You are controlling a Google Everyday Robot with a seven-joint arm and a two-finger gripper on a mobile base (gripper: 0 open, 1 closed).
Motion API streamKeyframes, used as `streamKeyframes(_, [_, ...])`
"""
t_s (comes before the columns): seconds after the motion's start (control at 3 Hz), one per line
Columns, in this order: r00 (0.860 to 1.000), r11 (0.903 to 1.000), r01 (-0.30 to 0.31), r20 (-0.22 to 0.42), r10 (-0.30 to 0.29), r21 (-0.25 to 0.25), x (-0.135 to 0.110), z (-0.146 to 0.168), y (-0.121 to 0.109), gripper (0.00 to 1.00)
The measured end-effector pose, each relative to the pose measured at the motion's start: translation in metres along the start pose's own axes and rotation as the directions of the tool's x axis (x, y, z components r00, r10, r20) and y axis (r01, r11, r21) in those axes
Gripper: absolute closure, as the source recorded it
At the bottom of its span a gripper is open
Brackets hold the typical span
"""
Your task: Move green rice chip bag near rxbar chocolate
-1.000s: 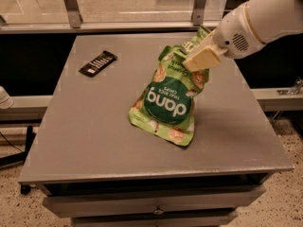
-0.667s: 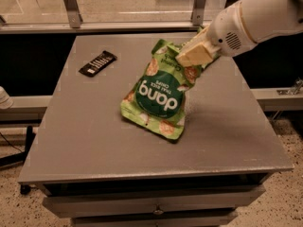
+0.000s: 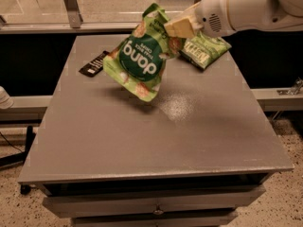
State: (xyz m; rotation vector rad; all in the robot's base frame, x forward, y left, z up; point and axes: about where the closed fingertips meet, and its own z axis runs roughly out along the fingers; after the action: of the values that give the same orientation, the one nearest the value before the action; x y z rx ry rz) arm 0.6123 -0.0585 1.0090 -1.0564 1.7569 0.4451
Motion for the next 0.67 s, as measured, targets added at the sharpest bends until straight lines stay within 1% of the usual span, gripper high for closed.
streamKeyframes(0.33, [0.997, 0.9912, -0.050, 0.064, 0.042, 0.122, -0.014, 0.018, -0.029, 1.00])
streamKeyframes(0.67, [0.993, 0.9603, -0.102, 0.088, 0.081, 0.260, -0.015, 0.032, -0.065, 1.00])
